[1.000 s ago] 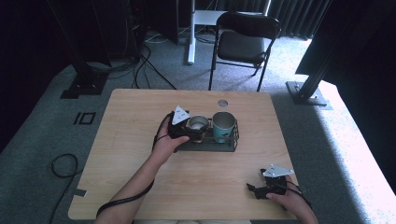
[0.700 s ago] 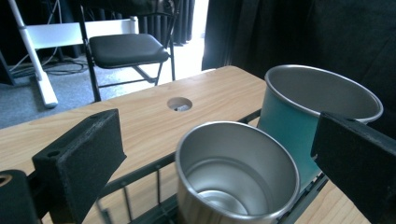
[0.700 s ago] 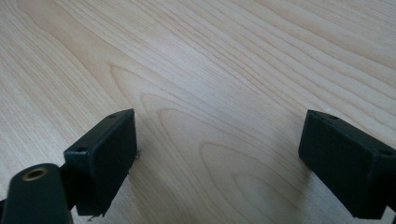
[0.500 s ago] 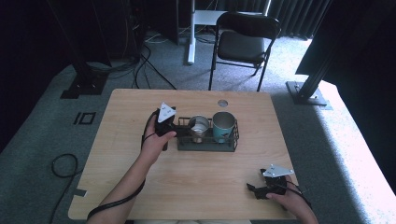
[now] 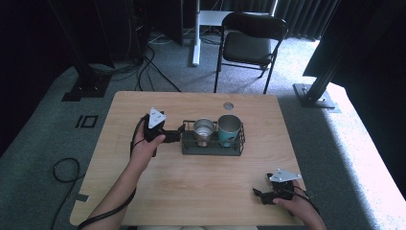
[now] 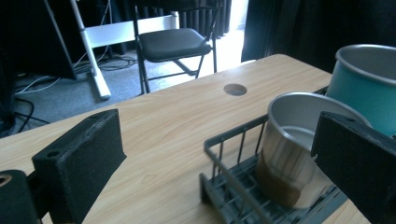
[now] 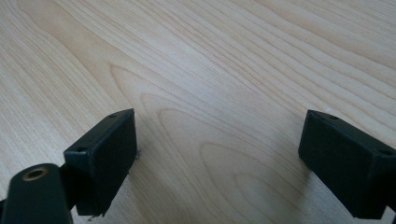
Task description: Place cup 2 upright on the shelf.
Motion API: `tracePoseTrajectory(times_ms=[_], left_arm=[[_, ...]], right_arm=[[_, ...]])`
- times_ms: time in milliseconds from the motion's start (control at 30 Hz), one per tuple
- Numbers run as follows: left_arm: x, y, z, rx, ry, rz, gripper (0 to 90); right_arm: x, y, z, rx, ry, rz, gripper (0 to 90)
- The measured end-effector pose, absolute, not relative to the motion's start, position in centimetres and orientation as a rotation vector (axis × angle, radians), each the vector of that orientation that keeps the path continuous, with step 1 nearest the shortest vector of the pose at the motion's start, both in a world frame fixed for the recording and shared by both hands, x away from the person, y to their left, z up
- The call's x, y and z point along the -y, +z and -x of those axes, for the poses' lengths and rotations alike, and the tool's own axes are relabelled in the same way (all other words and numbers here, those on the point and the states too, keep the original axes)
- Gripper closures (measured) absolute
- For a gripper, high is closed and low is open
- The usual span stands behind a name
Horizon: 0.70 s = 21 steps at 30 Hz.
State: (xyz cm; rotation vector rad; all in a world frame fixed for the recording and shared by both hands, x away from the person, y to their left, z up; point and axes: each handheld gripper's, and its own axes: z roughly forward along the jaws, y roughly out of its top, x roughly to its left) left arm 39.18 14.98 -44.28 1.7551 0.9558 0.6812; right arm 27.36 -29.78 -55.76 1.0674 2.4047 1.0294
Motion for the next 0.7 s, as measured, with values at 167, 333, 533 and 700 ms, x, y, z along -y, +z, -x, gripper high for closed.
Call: tracePoseTrajectory(times_ms=[167,333,533,700], left_arm=[[-16.2,-44.6,-38.7,-0.984,0.688,-1.739,3.1],[-17.2,-45.3,-38.1,-1.008,0.694,-1.743,3.1],[-18.5,-46.4,-37.5,-1.05,0.677,-1.742,3.1],[-19.6,-47.3,-37.0,-1.081,0.679,-1.755,3.1]], right_arm=[[29.8,-55.8,-27.4,-2.404,1.029,-1.067,11.1],[29.8,-55.8,-27.4,-2.404,1.029,-1.067,11.0],[29.8,-55.8,-27.4,-2.404,1.029,-1.067,11.0],[29.8,-55.8,-27.4,-2.405,1.03,-1.068,11.1]])
